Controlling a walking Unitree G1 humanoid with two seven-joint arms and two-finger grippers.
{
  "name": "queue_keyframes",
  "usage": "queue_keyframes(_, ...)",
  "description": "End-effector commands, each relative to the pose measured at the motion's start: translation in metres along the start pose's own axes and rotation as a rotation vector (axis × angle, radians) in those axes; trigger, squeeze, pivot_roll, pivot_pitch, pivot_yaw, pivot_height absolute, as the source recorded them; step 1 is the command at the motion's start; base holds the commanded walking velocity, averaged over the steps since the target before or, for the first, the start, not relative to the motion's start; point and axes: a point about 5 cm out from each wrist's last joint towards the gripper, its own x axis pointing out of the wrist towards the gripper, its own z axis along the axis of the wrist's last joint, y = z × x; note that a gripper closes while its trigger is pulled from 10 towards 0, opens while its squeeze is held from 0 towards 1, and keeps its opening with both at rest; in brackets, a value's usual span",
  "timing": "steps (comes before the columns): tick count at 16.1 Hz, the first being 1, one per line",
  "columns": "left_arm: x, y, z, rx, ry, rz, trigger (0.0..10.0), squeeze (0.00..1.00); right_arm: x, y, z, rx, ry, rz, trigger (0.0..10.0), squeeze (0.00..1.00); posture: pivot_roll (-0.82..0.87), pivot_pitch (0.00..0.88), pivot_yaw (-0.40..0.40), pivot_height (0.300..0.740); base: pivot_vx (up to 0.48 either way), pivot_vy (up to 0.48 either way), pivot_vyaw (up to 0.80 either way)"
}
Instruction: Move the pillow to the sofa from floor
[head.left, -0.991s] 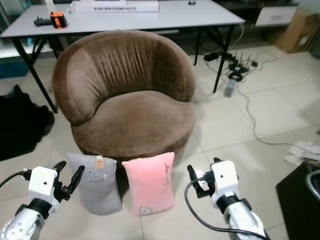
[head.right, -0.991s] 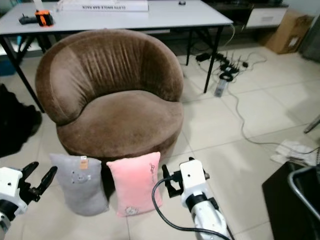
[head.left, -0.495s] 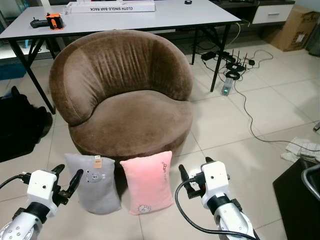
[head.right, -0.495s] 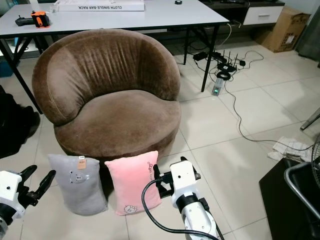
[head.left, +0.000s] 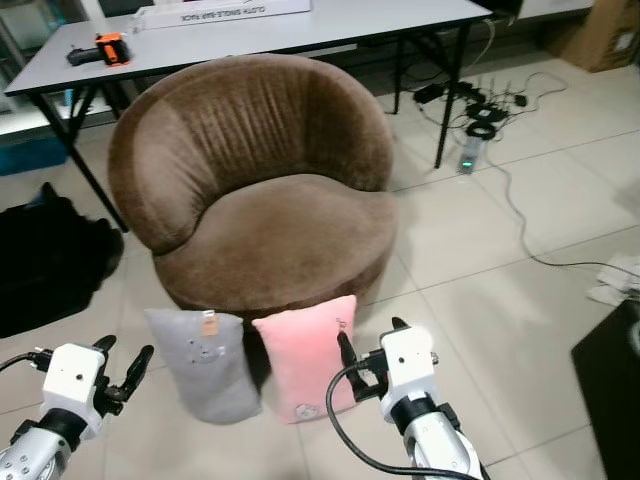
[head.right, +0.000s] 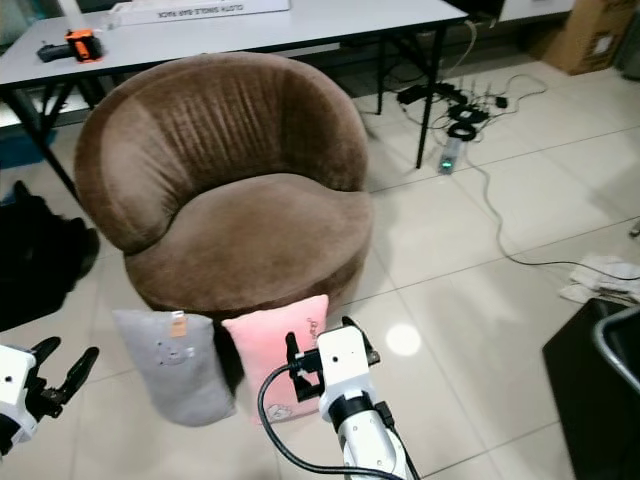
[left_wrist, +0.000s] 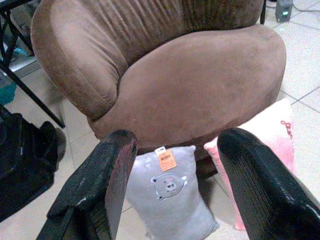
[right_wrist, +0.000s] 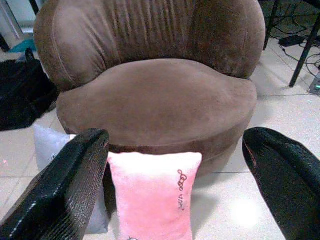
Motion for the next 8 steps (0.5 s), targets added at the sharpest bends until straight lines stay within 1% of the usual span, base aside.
queue_keyframes(1,0.0,0.008,0.004,-0.003,-0.02,0.034,10.0,0.0,0.003,-0.002,0.004,-0.024,-0.019,0.007,10.0,0.56,0.12,0.065,0.08,0.74,0.0,-0.472,0.0)
queue_keyframes(2,0.0,0.009,0.004,-0.013,-0.022,0.04,10.0,0.0,0.003,-0.004,0.004,-0.03,-0.019,0.006,10.0,0.56,0.12,0.066,0.074,0.74,0.0,-0.472,0.0)
queue_keyframes(4,0.001,0.009,0.007,-0.022,-0.043,0.04,10.0,0.0,0.002,-0.017,0.006,-0.048,-0.023,-0.002,10.0,0.59,0.11,0.06,0.038,0.74,0.0,-0.472,0.79)
queue_keyframes(5,0.002,0.009,0.008,-0.026,-0.046,0.046,10.0,0.0,0.002,-0.025,0.009,-0.06,-0.033,-0.007,10.0,0.61,0.11,0.06,0.03,0.74,0.0,-0.472,0.78)
queue_keyframes(6,0.002,0.009,0.008,-0.027,-0.049,0.047,10.0,0.0,0.002,-0.029,0.011,-0.065,-0.037,-0.008,10.0,0.61,0.1,0.059,0.029,0.74,0.0,-0.472,0.78)
queue_keyframes(7,0.002,0.01,0.009,-0.031,-0.054,0.048,10.0,0.0,0.034,-0.04,-0.011,-0.067,0.022,-0.009,10.0,0.62,0.1,0.062,0.023,0.74,0.0,-0.472,0.77)
queue_keyframes(8,0.002,0.01,0.01,-0.034,-0.059,0.051,10.0,0.0,0.047,-0.044,-0.021,-0.07,0.054,-0.008,10.0,0.62,0.1,0.062,0.023,0.74,0.0,-0.472,0.77)
